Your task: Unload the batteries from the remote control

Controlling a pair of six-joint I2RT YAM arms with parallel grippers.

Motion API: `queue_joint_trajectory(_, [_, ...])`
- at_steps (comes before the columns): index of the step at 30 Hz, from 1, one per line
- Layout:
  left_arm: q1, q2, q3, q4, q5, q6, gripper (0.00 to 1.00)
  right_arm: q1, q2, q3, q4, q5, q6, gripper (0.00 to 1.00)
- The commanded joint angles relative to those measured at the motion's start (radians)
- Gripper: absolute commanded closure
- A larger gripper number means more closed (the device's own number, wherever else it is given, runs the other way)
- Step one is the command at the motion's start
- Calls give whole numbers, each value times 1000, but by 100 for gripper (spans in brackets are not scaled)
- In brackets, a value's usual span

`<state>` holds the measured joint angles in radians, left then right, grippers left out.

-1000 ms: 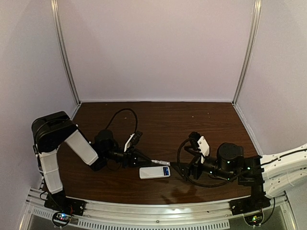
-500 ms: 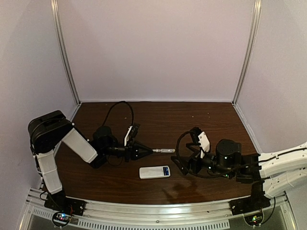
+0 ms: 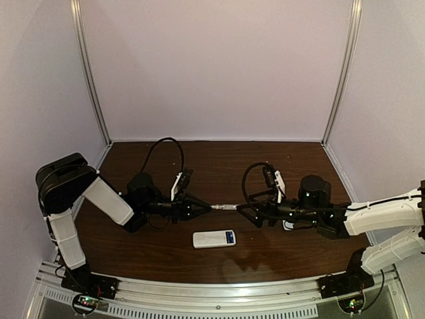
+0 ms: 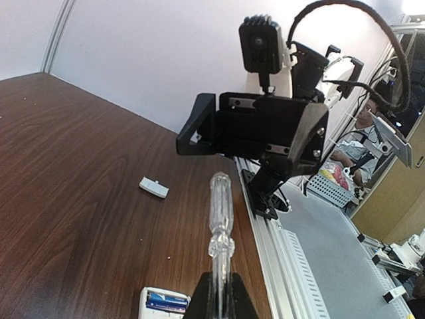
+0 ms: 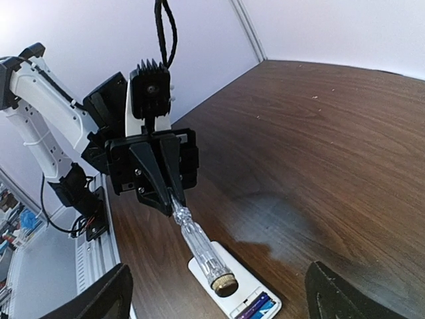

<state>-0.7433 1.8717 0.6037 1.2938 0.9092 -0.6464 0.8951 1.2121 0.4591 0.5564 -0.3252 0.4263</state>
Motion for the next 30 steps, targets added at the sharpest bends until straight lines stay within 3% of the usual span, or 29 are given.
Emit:
queue_joint_trajectory(1, [-2,-22,21,87,37,-3,100,-48,68,15,108,-241,44,13])
queue_joint_trajectory(6, [-2,-21,24,93,54,-8,100,-68,135,30,189,-354,70,28])
queue_joint_trajectory(11, [-2,-16,27,98,63,-15,100,-68,176,45,226,-374,78,43])
queue_joint_trajectory(19, [-2,-13,28,106,68,-18,100,-67,253,85,264,-395,98,58])
queue_joint_trajectory(30, [-2,-11,28,107,68,-6,100,-61,307,121,273,-406,122,64])
